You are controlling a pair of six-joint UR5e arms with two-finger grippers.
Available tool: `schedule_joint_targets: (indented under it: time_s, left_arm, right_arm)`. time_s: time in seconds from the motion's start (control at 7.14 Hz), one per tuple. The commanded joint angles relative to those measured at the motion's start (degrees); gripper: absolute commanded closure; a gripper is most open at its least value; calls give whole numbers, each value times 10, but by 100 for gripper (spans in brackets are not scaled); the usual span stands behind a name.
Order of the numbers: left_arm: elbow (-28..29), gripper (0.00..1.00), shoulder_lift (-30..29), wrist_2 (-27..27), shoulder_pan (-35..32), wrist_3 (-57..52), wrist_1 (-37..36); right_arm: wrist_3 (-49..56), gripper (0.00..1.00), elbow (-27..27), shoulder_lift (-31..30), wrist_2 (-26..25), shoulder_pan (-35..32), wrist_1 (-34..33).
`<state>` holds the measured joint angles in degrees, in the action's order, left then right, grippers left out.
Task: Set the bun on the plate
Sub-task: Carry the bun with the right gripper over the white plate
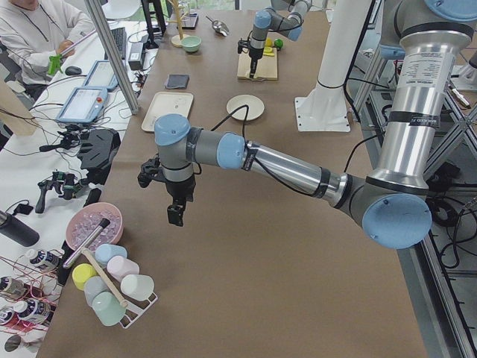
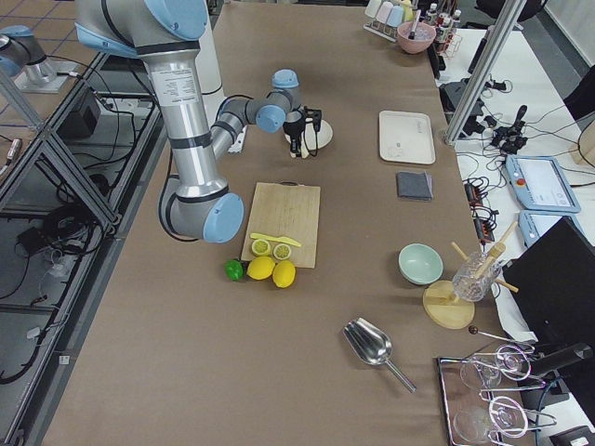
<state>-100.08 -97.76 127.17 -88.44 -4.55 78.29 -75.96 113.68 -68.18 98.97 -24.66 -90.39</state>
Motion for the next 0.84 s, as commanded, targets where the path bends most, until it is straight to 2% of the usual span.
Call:
schedule_joint_targets:
  time_s: [0.0, 0.14, 0.28, 0.56, 0.7]
  left_arm:
    - [8, 2, 13, 0, -15, -21, 1]
    - [4, 2, 21, 1, -15, -21, 3]
    - [5, 2, 21, 1, -15, -21, 2]
    - [8, 2, 21, 0, -14, -20, -1]
    - [11, 2, 21, 0, -14, -20, -1]
  right_arm:
    - [-50, 91, -115, 149, -35, 32, -22]
    - [-53, 89, -170, 201, -42, 38, -18]
    - [-53, 85, -198, 222, -43, 38, -17]
    - [-46, 63, -203, 215, -49, 42, -17]
    - [-45, 27, -204, 216, -55, 42, -17]
